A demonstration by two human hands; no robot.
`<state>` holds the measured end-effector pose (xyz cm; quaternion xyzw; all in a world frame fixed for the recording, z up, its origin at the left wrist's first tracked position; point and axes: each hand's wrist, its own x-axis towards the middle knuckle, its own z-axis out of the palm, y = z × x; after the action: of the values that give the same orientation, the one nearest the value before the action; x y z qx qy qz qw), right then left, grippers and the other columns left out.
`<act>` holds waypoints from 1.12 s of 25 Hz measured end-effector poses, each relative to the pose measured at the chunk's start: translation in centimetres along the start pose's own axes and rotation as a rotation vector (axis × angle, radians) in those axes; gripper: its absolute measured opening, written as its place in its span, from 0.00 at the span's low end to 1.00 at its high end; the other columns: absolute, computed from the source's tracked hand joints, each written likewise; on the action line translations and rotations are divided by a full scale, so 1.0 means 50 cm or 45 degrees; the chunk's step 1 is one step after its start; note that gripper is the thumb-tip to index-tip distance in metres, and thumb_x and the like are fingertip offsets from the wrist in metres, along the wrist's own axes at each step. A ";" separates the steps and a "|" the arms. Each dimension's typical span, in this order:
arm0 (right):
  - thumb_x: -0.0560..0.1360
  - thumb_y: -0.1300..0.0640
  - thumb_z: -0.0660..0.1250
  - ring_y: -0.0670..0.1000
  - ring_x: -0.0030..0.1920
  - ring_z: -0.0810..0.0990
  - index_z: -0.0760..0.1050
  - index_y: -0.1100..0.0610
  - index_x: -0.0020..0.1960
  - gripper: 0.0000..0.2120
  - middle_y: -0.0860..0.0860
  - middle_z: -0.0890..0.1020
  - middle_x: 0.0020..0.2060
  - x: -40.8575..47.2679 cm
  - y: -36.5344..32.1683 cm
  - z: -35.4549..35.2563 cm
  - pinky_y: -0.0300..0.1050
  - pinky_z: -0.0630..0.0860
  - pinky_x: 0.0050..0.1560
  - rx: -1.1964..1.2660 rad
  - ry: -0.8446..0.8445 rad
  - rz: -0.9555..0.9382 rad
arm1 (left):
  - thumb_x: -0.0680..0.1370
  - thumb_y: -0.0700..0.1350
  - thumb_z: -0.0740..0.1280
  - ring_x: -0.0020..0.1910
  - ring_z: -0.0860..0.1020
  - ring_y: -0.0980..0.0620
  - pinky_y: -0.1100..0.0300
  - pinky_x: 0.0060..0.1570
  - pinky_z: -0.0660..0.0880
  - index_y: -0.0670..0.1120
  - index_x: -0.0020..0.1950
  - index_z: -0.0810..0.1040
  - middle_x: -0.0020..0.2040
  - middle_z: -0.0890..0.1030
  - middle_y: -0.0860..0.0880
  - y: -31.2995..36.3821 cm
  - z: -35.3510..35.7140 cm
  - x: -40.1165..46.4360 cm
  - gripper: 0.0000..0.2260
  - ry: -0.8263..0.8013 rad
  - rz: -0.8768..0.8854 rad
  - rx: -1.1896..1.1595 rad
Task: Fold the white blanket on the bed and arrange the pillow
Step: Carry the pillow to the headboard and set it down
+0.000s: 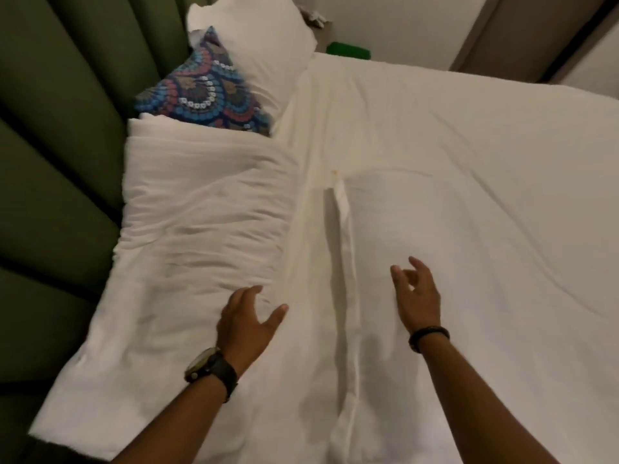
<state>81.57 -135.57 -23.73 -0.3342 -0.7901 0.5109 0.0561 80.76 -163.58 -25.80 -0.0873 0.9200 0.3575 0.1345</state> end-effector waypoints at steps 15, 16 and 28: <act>0.56 0.21 0.67 0.55 0.49 0.81 0.75 0.53 0.61 0.46 0.51 0.82 0.52 0.136 0.384 -0.375 0.52 0.79 0.51 -0.099 -0.045 0.517 | 0.51 0.72 0.77 0.71 0.68 0.42 0.43 0.71 0.66 0.48 0.78 0.50 0.75 0.65 0.46 0.214 0.434 -0.030 0.65 -0.420 -0.595 -0.661; 0.55 0.21 0.68 0.55 0.49 0.82 0.76 0.53 0.60 0.45 0.50 0.83 0.51 0.127 0.382 -0.373 0.53 0.80 0.52 -0.054 -0.039 0.516 | 0.53 0.71 0.77 0.71 0.68 0.42 0.43 0.70 0.67 0.48 0.78 0.50 0.75 0.65 0.45 0.211 0.428 -0.035 0.63 -0.412 -0.615 -0.685; 0.76 0.44 0.68 0.53 0.52 0.81 0.78 0.57 0.55 0.18 0.52 0.83 0.50 -0.101 0.061 -0.206 0.48 0.77 0.56 0.316 0.272 0.010 | 0.56 0.67 0.79 0.52 0.81 0.51 0.56 0.50 0.80 0.46 0.63 0.74 0.56 0.81 0.49 0.203 0.022 -0.017 0.43 -0.107 -0.246 -0.832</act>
<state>91.35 -129.81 -20.18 -0.3801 -0.7092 0.5662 0.1788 79.15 -155.35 -19.88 -0.1977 0.7381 0.6221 0.1704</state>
